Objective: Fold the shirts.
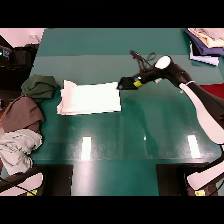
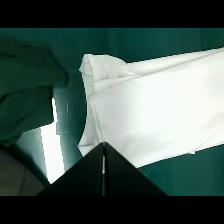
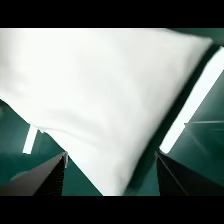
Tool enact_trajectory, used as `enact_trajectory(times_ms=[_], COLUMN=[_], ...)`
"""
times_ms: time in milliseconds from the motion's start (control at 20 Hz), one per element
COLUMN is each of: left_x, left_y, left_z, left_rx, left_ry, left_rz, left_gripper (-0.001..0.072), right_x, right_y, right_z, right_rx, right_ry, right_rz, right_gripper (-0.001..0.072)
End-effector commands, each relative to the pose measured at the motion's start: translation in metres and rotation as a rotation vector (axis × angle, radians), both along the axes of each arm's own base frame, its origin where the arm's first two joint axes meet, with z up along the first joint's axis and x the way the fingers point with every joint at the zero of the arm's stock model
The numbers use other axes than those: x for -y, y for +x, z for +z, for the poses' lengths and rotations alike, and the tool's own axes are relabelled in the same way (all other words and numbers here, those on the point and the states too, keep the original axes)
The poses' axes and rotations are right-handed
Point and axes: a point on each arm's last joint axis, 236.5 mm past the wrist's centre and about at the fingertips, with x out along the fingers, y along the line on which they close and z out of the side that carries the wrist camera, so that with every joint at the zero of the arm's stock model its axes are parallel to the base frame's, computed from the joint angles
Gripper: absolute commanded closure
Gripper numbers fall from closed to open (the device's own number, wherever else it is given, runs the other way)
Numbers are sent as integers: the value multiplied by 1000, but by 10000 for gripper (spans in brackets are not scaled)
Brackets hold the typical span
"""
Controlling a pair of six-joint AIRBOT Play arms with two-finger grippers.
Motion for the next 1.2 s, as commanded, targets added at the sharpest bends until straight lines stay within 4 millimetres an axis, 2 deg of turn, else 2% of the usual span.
enact_trajectory(times_ms=[0,100,200,350,500,600,650,700,750,850,950,1050,1150], left_x=[3,4,4,5,5,5,5,5,5,6,6,6,6], left_y=[1,1,1,0,-1,-2,-2,-3,-3,-5,-9,-12,-15], left_z=[2,3,3,2,1,0,0,0,0,-2,-4,-6,-8], left_rx=[7,11,10,7,2,-4,-6,-7,-10,-22,-38,-50,-65], left_ry=[-14,-17,-18,-15,-15,-15,-15,-15,-15,-14,-13,2,1], left_rz=[-6,-6,-7,-14,-15,-17,-17,-18,-18,-21,-25,-50,-53], left_gripper=[679,679,679,679,679,679,678,678,679,679,679,679,679], right_x=[30,18,-5,-53,-99,-120,-129,-135,-137,-131,-102,-47,25], right_y=[-3,-10,-11,-7,-12,-16,-17,-16,-14,-9,1,16,31], right_z=[-28,-45,-57,-56,-58,-57,-55,-52,-48,-33,-12,5,24], right_rx=[-141,-189,-219,-249,-256,-230,-217,-188,-152,-127,-96,-67,-20], right_ry=[50,53,70,167,207,207,211,215,219,228,206,112,31], right_rz=[-133,-110,-77,-48,18,62,80,104,120,140,149,97,2], right_gripper=[97,117,117,117,131,288,443,675,694,696,696,696,696])
